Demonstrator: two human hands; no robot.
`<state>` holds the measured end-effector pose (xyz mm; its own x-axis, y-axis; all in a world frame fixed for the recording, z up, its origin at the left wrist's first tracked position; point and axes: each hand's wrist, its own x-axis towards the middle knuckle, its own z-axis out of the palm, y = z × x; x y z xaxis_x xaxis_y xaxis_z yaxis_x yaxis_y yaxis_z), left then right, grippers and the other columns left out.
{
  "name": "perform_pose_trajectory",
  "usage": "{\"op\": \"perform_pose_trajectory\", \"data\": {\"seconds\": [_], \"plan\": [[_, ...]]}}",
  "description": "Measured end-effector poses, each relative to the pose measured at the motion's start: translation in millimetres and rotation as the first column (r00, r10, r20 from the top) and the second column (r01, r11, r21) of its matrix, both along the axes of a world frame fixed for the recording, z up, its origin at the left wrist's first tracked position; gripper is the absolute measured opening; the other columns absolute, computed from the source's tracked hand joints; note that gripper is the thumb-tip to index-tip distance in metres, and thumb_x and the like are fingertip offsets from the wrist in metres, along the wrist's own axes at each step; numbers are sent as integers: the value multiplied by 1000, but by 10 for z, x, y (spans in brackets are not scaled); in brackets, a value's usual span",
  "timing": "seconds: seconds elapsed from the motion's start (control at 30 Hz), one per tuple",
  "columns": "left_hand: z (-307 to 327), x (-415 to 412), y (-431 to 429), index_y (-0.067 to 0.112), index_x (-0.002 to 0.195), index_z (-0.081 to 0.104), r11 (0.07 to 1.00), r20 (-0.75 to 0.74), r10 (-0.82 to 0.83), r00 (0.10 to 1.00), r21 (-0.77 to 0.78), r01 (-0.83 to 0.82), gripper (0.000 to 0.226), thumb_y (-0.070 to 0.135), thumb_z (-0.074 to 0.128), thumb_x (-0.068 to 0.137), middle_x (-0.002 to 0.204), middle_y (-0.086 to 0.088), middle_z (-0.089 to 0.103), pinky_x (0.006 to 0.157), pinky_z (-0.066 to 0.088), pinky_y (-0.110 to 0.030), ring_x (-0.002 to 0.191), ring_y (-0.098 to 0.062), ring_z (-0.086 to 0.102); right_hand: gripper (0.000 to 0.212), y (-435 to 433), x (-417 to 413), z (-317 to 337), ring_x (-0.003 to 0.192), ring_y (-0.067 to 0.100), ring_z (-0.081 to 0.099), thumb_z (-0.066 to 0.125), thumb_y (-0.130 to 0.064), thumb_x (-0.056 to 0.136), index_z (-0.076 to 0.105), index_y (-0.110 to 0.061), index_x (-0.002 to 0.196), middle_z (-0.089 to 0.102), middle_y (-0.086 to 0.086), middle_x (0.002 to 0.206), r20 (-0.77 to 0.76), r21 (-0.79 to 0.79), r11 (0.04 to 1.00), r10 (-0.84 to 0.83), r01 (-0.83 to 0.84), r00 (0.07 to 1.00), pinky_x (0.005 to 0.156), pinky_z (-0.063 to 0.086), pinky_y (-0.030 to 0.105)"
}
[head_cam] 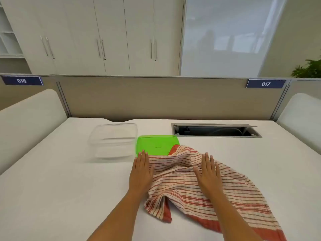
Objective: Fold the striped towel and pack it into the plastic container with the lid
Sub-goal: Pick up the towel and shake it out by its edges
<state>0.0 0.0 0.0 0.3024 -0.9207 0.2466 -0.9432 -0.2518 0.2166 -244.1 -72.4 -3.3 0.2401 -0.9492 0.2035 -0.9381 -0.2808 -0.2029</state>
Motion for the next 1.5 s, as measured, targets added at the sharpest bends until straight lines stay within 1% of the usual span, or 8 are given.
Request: {"op": "perform_pose_trajectory", "data": {"seconds": [0.23, 0.43, 0.73, 0.87, 1.03, 1.23, 1.37, 1.5], "plan": [[-237, -57, 100, 12, 150, 8, 997, -164, 0, 986, 78, 14, 60, 38, 26, 99, 160, -6, 6, 119, 5, -29, 147, -19, 7, 60, 88, -54, -242, 147, 17, -7, 12, -48, 97, -9, -22, 148, -7, 0, 160, -6, 130, 991, -16, 17, 1000, 119, -5, 37], [-182, -120, 160, 8, 146, 24, 981, -388, 119, 914, -98, -169, 59, 27, 45, 93, 150, -14, 33, 115, 25, -34, 138, -27, 30, 57, 70, -52, -232, 146, 18, 10, 17, -46, 98, 11, -22, 149, 12, -2, 159, -5, 116, 993, -31, 31, 1000, 119, 5, 39], [86, -148, 56, 10, 122, 55, 894, -831, 91, 549, -175, -413, 36, 11, 61, 86, 115, -17, 65, 83, 44, -27, 92, -23, 57, 55, 89, -38, -237, 144, 18, 18, 23, -46, 97, 22, -23, 147, 24, -2, 156, 18, 81, 995, -63, 61, 998, 119, 11, 39], [282, -192, 31, 12, 115, 62, 857, -829, 31, 558, -265, -441, 30, 9, 62, 86, 109, -17, 67, 74, 43, -23, 86, -18, 55, 52, 85, -48, -211, 141, 20, 26, 33, -42, 96, 30, -22, 144, 31, 0, 152, 101, 93, 994, -72, 63, 992, 117, 17, 40], [817, -313, 30, 16, 111, 65, 814, -664, -270, 697, -544, -204, 26, 9, 63, 86, 110, 0, 66, 72, 42, 3, 97, -11, 58, 46, 119, 81, 170, 135, 22, 36, 45, -34, 94, 39, -21, 138, 41, 4, 146, 406, -25, 998, -44, 59, 913, 112, 27, 43], [1627, -417, 62, 28, 112, 65, 773, -539, -535, 651, -623, 119, 29, 12, 57, 89, 107, 9, 66, 83, 53, -19, 94, -8, 62, 46, 241, 314, 1350, 131, 5, 33, 48, -38, 93, 36, -34, 137, 38, -10, 145, 679, -287, 944, 321, -164, 661, 109, 30, 30], [2052, -432, 148, 32, 115, 61, 737, -580, -670, 464, -594, 321, 34, 10, 53, 92, 107, 10, 68, 84, 51, -20, 96, -5, 64, 42, 396, 374, 2088, 126, -4, 40, 44, -48, 92, 35, -49, 133, 40, -35, 129, 691, -341, 844, 524, -414, 498, 101, 37, 19], [2350, -433, 250, 26, 117, 58, 670, -671, -716, 193, -582, 462, 33, 7, 52, 92, 107, 9, 69, 83, 52, -19, 102, -6, 65, 33, 470, 386, 2417, 113, -13, 50, 47, -43, 91, 44, -54, 122, 52, -36, 116, 685, -270, 742, 596, -614, 419, 88, 48, 9]]}}
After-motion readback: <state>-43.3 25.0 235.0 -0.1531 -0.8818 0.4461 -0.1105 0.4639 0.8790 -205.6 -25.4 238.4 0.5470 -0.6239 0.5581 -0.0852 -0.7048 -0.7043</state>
